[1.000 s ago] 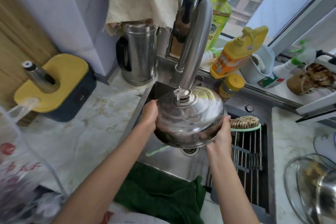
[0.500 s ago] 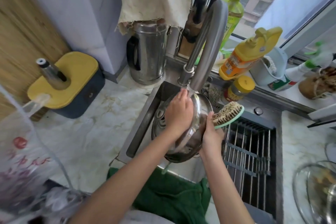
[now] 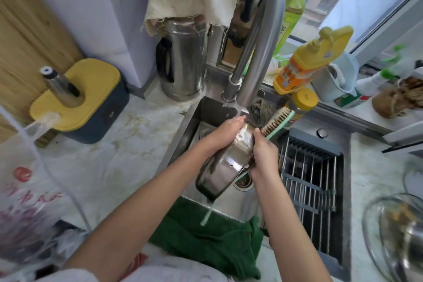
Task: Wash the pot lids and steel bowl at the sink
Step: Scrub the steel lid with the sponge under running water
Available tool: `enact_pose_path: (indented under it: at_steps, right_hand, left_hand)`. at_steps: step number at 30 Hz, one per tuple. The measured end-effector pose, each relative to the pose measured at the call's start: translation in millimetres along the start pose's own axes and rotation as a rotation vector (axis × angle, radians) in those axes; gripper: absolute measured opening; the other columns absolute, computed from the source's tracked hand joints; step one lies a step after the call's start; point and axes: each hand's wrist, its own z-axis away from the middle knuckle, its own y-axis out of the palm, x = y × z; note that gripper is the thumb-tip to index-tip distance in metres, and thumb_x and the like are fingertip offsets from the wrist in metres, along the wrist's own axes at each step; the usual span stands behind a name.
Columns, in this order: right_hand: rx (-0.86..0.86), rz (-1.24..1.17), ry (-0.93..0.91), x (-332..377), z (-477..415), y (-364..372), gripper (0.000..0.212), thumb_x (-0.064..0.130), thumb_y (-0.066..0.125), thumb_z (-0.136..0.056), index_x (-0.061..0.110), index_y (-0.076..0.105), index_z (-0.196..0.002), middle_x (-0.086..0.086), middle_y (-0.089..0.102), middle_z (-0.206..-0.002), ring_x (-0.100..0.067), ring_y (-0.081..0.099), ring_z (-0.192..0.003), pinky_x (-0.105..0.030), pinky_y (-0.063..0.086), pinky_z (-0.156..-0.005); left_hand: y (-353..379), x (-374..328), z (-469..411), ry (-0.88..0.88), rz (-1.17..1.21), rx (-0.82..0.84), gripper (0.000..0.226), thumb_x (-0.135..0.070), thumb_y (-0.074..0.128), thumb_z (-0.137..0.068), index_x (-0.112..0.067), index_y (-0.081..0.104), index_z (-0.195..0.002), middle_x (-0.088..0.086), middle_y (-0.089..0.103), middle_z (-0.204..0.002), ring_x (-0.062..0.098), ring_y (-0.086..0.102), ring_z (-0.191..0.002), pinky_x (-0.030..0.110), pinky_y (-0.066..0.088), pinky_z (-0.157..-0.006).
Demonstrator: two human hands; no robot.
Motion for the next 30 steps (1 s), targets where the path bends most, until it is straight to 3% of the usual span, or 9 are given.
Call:
enact_pose_path:
  at_steps: [4,6,8,10,13,18,24,27,30]
  right_hand:
    - [-0.016,0.042,0.037,12,-14,15,0.02,0.023,0.059,-0.093,0.006,0.06,-0.105,-0.006,0.065,-0.083,-0.018,0.063,-0.076,-0.031,0.052,-0.069]
    - [-0.061,-0.049,0.112,17,-22,21,0.02,0.018,0.055,-0.094,0.004,0.053,-0.107,-0.006,0.06,-0.078,-0.017,0.06,-0.066,-0.028,0.052,-0.059]
    - [-0.07,-0.147,0.16,23,-29,25,0.015,0.014,0.05,-0.095,0.005,0.049,-0.107,-0.006,0.056,-0.074,-0.016,0.056,-0.06,-0.02,0.05,-0.045]
    - [-0.053,-0.21,0.184,28,-35,27,0.015,0.014,0.05,-0.096,0.006,0.048,-0.109,-0.007,0.057,-0.074,-0.016,0.057,-0.058,-0.02,0.047,-0.038]
    - [-0.009,-0.232,0.192,30,-42,33,0.015,0.014,0.051,-0.096,0.006,0.049,-0.108,-0.008,0.06,-0.073,-0.017,0.059,-0.056,-0.023,0.05,-0.039]
    - [0.007,-0.228,0.182,33,-41,41,0.016,0.014,0.049,-0.096,0.006,0.047,-0.11,-0.011,0.06,-0.078,-0.019,0.059,-0.057,-0.025,0.052,-0.039]
    - [0.039,-0.005,0.088,11,-15,34,0.023,0.023,0.05,-0.099,0.004,0.057,-0.11,-0.009,0.062,-0.083,-0.02,0.062,-0.069,-0.025,0.052,-0.05]
    - [-0.042,0.064,0.014,5,-11,21,0.036,0.038,0.051,-0.097,0.01,0.056,-0.12,-0.006,0.061,-0.101,-0.024,0.06,-0.096,-0.035,0.052,-0.085]
    - [-0.067,0.06,-0.065,7,-13,11,0.029,0.036,0.054,-0.097,0.009,0.06,-0.108,-0.001,0.063,-0.086,-0.016,0.061,-0.081,-0.028,0.048,-0.075]
  left_hand:
    - [-7,12,17,0.007,0.111,-0.054,0.044,-0.022,0.026,-0.107,-0.008,0.034,-0.148,-0.004,0.038,-0.147,0.006,0.031,-0.137,0.003,0.023,-0.093]
    - [-12,20,23,0.048,0.127,-0.101,0.041,-0.016,0.032,-0.105,-0.004,0.039,-0.144,0.002,0.042,-0.145,0.01,0.036,-0.135,-0.002,0.027,-0.089]
    - [-21,28,26,0.095,0.12,-0.152,0.04,-0.004,0.038,-0.102,-0.001,0.042,-0.142,0.003,0.044,-0.144,0.009,0.04,-0.129,-0.003,0.03,-0.09]
    - [-32,36,28,0.108,0.14,-0.173,0.043,0.002,0.044,-0.098,-0.007,0.048,-0.14,0.003,0.048,-0.143,0.006,0.043,-0.128,0.009,0.032,-0.104]
    - [-43,44,31,0.145,0.136,-0.166,0.05,0.002,0.055,-0.092,-0.015,0.052,-0.139,-0.002,0.052,-0.142,0.006,0.046,-0.13,0.028,0.032,-0.114]
    - [-46,48,30,0.165,0.129,-0.21,0.053,-0.009,0.066,-0.089,-0.026,0.052,-0.137,-0.009,0.052,-0.139,0.004,0.048,-0.127,0.028,0.036,-0.111]
    - [-12,22,2,0.378,-0.416,-0.159,0.044,-0.026,0.042,-0.098,-0.022,0.049,-0.14,-0.002,0.046,-0.147,0.013,0.038,-0.137,0.033,0.033,-0.112]
    - [-11,11,-7,0.29,-0.115,-0.007,0.047,-0.026,0.037,-0.097,-0.013,0.046,-0.141,0.01,0.05,-0.143,0.013,0.046,-0.131,0.04,0.033,-0.113]
    - [18,19,16,0.272,-0.037,-0.231,0.039,-0.017,0.038,-0.104,-0.013,0.046,-0.141,0.009,0.046,-0.147,0.004,0.046,-0.127,0.033,0.035,-0.111]
